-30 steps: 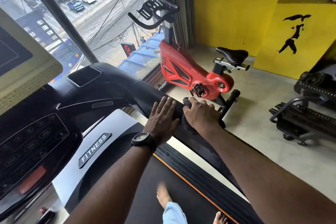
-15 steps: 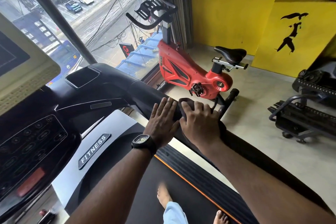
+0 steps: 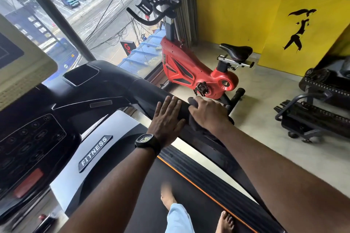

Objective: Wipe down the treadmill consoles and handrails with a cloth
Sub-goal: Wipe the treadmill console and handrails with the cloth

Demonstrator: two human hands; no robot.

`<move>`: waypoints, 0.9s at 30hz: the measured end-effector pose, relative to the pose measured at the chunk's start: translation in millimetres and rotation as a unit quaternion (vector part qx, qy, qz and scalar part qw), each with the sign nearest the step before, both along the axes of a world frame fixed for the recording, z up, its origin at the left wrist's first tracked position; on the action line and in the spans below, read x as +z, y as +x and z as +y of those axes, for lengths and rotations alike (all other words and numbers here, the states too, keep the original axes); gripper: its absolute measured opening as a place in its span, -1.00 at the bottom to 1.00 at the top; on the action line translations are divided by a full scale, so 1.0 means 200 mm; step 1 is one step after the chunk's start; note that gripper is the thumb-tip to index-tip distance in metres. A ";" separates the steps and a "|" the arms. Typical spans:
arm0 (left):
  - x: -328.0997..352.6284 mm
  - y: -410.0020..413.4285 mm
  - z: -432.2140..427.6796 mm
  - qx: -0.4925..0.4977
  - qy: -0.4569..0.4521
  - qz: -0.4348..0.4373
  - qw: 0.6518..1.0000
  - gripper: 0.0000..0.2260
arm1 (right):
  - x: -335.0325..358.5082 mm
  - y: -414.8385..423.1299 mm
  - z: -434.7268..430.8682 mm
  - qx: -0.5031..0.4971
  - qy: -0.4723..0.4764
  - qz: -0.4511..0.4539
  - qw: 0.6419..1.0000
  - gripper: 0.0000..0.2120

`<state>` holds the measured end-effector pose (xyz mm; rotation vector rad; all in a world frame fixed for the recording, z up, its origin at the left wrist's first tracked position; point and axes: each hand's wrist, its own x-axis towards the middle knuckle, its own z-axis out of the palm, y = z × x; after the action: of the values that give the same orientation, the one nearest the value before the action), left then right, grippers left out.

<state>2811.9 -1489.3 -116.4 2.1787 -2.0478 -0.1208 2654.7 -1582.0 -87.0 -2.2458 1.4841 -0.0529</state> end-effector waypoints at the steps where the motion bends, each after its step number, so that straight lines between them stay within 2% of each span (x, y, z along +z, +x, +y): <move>1: 0.00 -0.01 0.00 -0.004 -0.001 0.000 1.000 -0.29 | 0.01 0.01 -0.03 -0.024 0.031 -0.006 0.999 -0.50; 3: 0.01 -0.02 0.01 -0.015 0.001 -0.002 1.000 -0.28 | 0.00 0.02 0.03 -0.046 0.001 0.013 0.999 -0.51; 5: 0.00 -0.02 0.00 -0.016 -0.001 -0.005 1.000 -0.28 | -0.02 0.02 0.19 -0.019 -0.121 0.049 0.991 -0.53; 7: -0.01 -0.02 0.00 -0.015 -0.002 -0.010 1.000 -0.30 | -0.03 -0.01 0.27 0.019 -0.164 0.049 0.985 -0.51; 9: -0.01 -0.02 0.01 -0.019 -0.002 -0.010 1.000 -0.30 | -0.02 -0.02 0.17 0.031 -0.117 0.018 0.992 -0.50; 12: 0.00 -0.02 0.01 -0.018 -0.004 -0.009 1.000 -0.31 | 0.00 -0.01 -0.02 -0.021 0.032 -0.006 0.999 -0.48; 13: 0.01 -0.03 0.01 -0.016 -0.005 -0.008 1.000 -0.32 | 0.00 0.00 -0.02 -0.041 0.043 -0.008 0.998 -0.48; 15: 0.01 -0.04 0.02 -0.012 -0.001 -0.004 1.000 -0.33 | -0.01 0.01 0.07 -0.049 -0.027 0.020 0.998 -0.50; 16: 0.00 -0.04 0.02 -0.011 0.000 -0.004 1.000 -0.32 | -0.03 0.00 0.16 -0.035 -0.095 0.040 0.994 -0.53; 18: -0.01 -0.04 0.02 -0.009 -0.003 -0.011 1.000 -0.32 | -0.03 -0.03 0.24 0.004 -0.146 0.047 0.988 -0.54; 20: -0.01 -0.04 0.02 -0.012 -0.007 -0.011 1.000 -0.35 | -0.02 -0.05 0.14 0.017 -0.088 0.016 0.996 -0.52; 23: 0.00 -0.04 0.02 -0.011 -0.006 -0.006 1.000 -0.39 | 0.01 -0.04 -0.05 -0.035 0.059 -0.009 0.998 -0.49; 25: 0.00 -0.04 0.02 -0.012 -0.007 -0.007 1.000 -0.37 | 0.00 -0.03 0.00 -0.056 0.026 0.004 0.998 -0.50; 27: 0.00 -0.05 0.02 -0.014 -0.007 -0.003 1.000 -0.30 | -0.02 -0.03 0.14 -0.040 -0.100 0.027 0.994 -0.55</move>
<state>2802.6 -1486.1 -116.5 2.1455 -2.0763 -0.1046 2648.6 -1553.0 -91.7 -2.3578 1.6637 -0.1755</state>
